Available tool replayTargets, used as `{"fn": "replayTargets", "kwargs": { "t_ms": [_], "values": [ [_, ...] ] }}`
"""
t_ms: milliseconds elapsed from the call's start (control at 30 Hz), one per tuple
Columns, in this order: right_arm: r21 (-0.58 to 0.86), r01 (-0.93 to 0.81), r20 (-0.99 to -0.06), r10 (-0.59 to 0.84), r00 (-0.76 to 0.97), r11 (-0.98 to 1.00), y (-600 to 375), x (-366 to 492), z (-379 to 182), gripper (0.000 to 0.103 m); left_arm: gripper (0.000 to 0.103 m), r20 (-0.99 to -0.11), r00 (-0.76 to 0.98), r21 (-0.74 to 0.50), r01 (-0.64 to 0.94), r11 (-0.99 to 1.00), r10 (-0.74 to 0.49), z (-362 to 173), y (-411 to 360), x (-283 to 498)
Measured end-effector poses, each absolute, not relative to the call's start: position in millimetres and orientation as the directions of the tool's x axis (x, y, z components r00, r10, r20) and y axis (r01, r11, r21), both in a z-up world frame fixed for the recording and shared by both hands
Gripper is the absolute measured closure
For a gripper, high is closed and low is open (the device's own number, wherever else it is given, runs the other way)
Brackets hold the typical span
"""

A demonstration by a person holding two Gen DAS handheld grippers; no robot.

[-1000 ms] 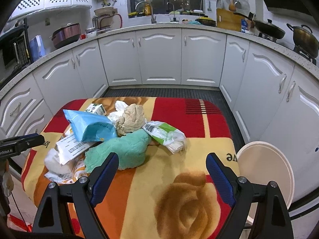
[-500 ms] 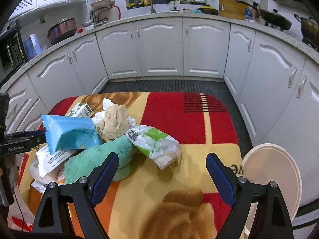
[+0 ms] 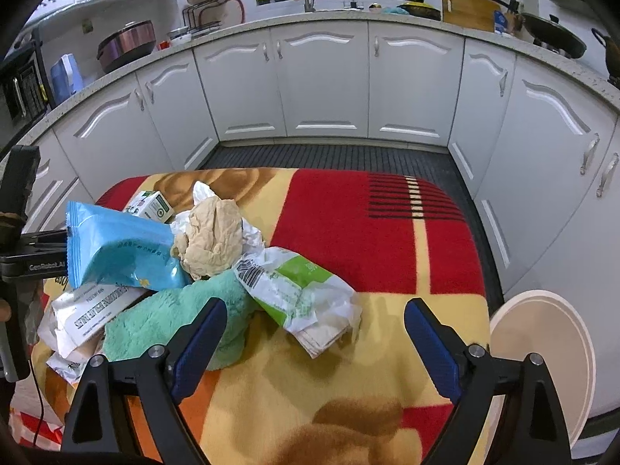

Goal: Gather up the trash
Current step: 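Grasp the white milk carton with the left tool and lift it, then grasp the green-labelled plastic bag with the right tool while the left tool holds the carton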

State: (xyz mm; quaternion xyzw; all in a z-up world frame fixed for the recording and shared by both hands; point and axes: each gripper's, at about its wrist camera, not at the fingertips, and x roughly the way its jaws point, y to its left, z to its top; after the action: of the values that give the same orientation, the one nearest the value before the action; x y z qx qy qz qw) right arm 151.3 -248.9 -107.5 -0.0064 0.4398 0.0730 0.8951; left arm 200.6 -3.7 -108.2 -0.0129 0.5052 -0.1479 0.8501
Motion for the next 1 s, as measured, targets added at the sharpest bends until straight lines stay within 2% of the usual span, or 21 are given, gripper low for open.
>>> {"fn": "replayTargets", "kwargs": {
  "t_ms": [267, 333, 367, 433, 500, 600, 833, 867, 900, 933, 1000],
  "values": [
    [0.093, -0.145, -0.789, 0.162, 0.592, 0.985, -244, 166, -116, 0.014, 0.049, -0.877, 0.401, -0.182, 0.232, 0.955, -0.265, -126, -7, 216],
    [0.14, -0.158, -0.783, 0.207, 0.586, 0.977, -246, 166, -117, 0.037, 0.051, -0.867, 0.411, -0.2, 0.23, 0.952, -0.282, -127, -5, 214],
    [0.152, -0.161, -0.782, 0.219, 0.583, 0.975, -245, 166, -117, 0.042, 0.051, -0.864, 0.418, -0.2, 0.23, 0.952, -0.282, -126, -4, 212],
    [0.141, -0.168, -0.783, 0.214, 0.584, 0.976, -242, 164, -118, 0.06, 0.052, -0.861, 0.429, -0.19, 0.228, 0.955, -0.274, -124, -3, 207],
    [0.146, -0.175, -0.775, 0.222, 0.591, 0.974, -241, 159, -115, 0.068, 0.052, -0.852, 0.446, -0.193, 0.222, 0.956, -0.275, -119, 2, 202],
    [0.155, -0.18, -0.743, 0.235, 0.627, 0.971, -243, 148, -102, 0.086, 0.052, -0.831, 0.482, -0.201, 0.205, 0.958, -0.278, -105, 12, 194],
    [0.092, -0.208, -0.703, 0.211, 0.68, 0.974, -239, 128, -80, 0.088, 0.052, -0.774, 0.568, -0.208, 0.186, 0.96, -0.278, -61, 33, 170],
    [0.082, -0.212, -0.705, 0.207, 0.678, 0.974, -238, 129, -80, 0.082, 0.052, -0.767, 0.577, -0.214, 0.184, 0.959, -0.282, -56, 36, 165],
    [0.078, -0.212, -0.717, 0.203, 0.667, 0.974, -237, 131, -83, 0.055, 0.052, -0.76, 0.583, -0.219, 0.183, 0.958, -0.285, -53, 39, 161],
    [0.084, -0.211, -0.727, 0.205, 0.656, 0.974, -236, 133, -85, 0.036, 0.052, -0.752, 0.592, -0.226, 0.181, 0.957, -0.289, -48, 43, 154],
    [0.083, -0.234, -0.739, 0.217, 0.638, 0.969, -232, 137, -90, 0.036, 0.052, -0.743, 0.601, -0.233, 0.179, 0.956, -0.294, -41, 46, 144]
  ]
}}
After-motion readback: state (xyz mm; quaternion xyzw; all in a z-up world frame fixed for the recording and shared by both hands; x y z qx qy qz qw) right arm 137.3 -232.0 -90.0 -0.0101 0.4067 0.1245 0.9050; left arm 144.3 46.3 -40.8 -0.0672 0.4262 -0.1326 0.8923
